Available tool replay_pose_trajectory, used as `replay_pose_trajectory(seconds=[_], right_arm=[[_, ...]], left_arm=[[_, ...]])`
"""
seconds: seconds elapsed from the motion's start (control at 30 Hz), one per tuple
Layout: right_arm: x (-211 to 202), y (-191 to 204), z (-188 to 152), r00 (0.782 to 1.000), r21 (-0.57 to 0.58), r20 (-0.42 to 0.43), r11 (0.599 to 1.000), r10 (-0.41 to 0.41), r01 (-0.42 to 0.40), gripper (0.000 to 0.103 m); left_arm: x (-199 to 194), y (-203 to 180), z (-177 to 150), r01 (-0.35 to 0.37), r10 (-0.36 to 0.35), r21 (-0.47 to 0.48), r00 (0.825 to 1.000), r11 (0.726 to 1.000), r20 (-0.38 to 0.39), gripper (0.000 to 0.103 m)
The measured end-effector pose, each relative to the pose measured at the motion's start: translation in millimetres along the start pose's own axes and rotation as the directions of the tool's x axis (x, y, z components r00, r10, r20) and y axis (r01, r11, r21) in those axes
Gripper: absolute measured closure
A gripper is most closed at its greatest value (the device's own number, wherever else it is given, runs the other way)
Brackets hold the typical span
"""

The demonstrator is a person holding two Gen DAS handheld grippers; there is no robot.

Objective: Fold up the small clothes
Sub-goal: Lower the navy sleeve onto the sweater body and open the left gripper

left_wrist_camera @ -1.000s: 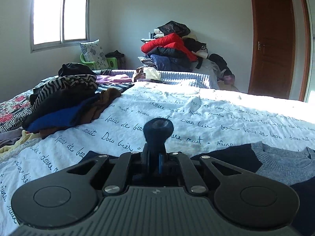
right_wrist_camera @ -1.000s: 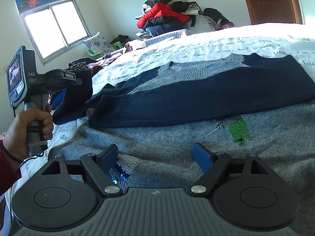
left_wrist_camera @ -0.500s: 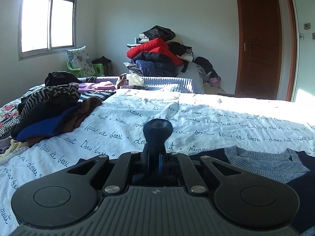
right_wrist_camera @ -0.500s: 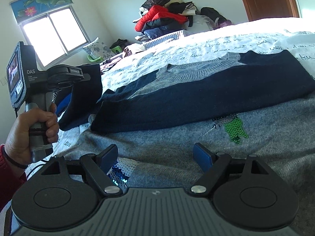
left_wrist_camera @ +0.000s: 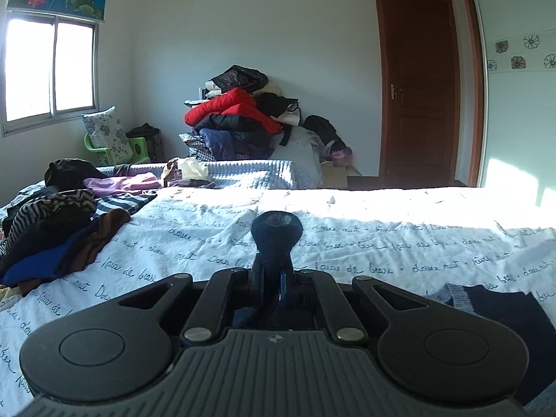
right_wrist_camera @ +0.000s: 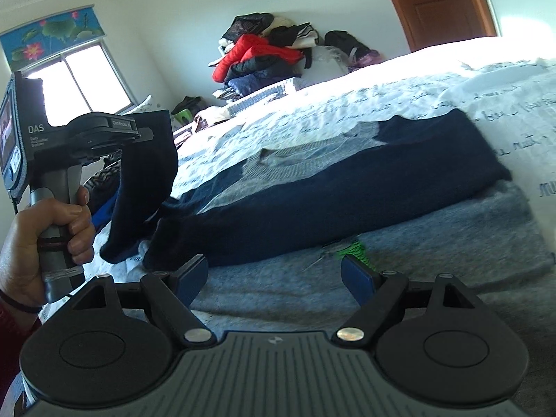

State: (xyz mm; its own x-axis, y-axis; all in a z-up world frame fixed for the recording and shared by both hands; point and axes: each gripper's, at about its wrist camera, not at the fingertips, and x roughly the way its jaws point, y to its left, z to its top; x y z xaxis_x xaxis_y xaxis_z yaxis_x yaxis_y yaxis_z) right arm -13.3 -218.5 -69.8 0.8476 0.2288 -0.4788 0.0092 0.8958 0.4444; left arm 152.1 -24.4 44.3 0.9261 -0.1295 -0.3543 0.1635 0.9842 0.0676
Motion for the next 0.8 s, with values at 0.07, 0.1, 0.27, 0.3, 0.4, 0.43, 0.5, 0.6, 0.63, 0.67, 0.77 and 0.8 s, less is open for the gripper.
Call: replay_pose_trajectory(seconds=[0.07,0.1,0.27,0.3,0.4,0.43,0.5,0.6,0.63,0.67,0.77,0.8], right_arm=[[-4.7,-6.3,2.4,1.0,0.016,0.016,1.0,-0.01,0.01,0.019],[-7.2,-9.2,3.7,1.0,0.023,0.023,1.0,-0.016,0.016,0.019],[-18.5,-25.9,8.2,0.997,0.059,0.054,0.997,-0.053,0.05,0.019],[-20.2,-29.2,8.7,0.996,0.067,0.058,0.996,-0.061,0.057,0.019],[-26.1,-40.0,9.3,0.994,0.099,0.066,0.992,-0.084,0.077,0.019],[-28.2,-43.2,9.0,0.994,0.11,0.068,0.991,-0.088,0.08,0.019],[-31.8,-49.3,8.6,0.993,0.128,0.072,0.988,-0.095,0.085,0.019],[-36.8,-55.5,7.7,0.991,0.141,0.079,0.985,-0.112,0.1,0.019],[-37.8,-57.1,7.5,0.99,0.144,0.079,0.984,-0.116,0.104,0.019],[-38.9,-59.3,7.5,0.99,0.147,0.08,0.983,-0.12,0.107,0.019],[-41.7,-65.6,6.9,0.988,0.163,0.082,0.98,-0.132,0.118,0.019],[-42.3,-67.2,6.6,0.987,0.167,0.083,0.979,-0.136,0.12,0.019]], left_arm=[[1.1,-10.8,1.6,0.016,-0.016,0.007,1.0,1.0,-0.003,0.095],[1.6,-16.2,2.4,0.026,-0.026,0.009,1.0,1.0,-0.005,0.095],[3.3,-45.4,2.4,0.075,-0.074,0.038,0.997,0.996,-0.012,0.095],[3.4,-50.9,1.7,0.083,-0.083,0.046,0.997,0.995,-0.012,0.095],[5.7,-67.5,-0.9,0.11,-0.109,0.068,0.994,0.992,-0.02,0.095],[4.1,-75.5,-3.0,0.121,-0.119,0.074,0.993,0.99,-0.025,0.095],[4.2,-87.3,-5.3,0.134,-0.132,0.089,0.991,0.987,-0.029,0.095],[5.1,-102.5,-8.2,0.154,-0.151,0.11,0.988,0.982,-0.031,0.095],[5.0,-108.0,-9.4,0.161,-0.159,0.115,0.987,0.98,-0.034,0.095],[5.6,-112.7,-10.1,0.17,-0.167,0.119,0.985,0.978,-0.038,0.095],[5.6,-128.1,-13.7,0.196,-0.191,0.137,0.98,0.971,-0.048,0.095],[5.9,-132.8,-14.9,0.202,-0.197,0.144,0.979,0.969,-0.048,0.095]])
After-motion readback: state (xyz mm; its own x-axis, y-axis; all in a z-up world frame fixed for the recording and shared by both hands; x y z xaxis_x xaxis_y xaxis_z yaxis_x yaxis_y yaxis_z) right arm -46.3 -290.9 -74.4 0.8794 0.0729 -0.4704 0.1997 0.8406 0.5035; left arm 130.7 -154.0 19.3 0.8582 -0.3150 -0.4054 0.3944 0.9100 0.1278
